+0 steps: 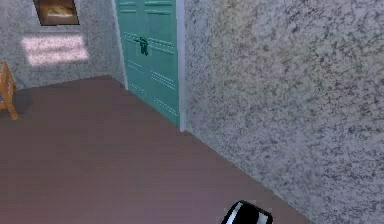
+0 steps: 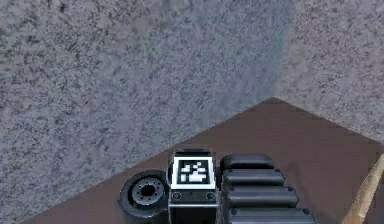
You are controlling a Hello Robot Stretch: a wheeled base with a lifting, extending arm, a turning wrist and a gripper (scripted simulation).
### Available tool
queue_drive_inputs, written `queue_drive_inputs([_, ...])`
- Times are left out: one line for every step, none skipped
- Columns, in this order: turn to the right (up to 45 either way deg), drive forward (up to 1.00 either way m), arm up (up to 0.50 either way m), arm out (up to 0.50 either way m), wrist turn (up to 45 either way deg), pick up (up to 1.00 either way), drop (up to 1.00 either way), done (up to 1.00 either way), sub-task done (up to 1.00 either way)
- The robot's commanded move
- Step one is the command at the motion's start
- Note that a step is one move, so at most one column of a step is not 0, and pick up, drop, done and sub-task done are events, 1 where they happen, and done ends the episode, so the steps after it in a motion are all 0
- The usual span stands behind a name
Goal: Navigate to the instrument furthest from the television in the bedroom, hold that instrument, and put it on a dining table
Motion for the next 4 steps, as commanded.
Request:
queue_drive_inputs([3.0, 0.0, 0.0, 0.0, 0.0, 0.0, 0.0, 0.0, 0.0])
queue_drive_inputs([45.0, 0.0, 0.0, 0.0, 0.0, 0.0, 0.0, 0.0, 0.0])
queue_drive_inputs([45.0, 0.0, 0.0, 0.0, 0.0, 0.0, 0.0, 0.0, 0.0])
queue_drive_inputs([45.0, 0.0, 0.0, 0.0, 0.0, 0.0, 0.0, 0.0, 0.0])
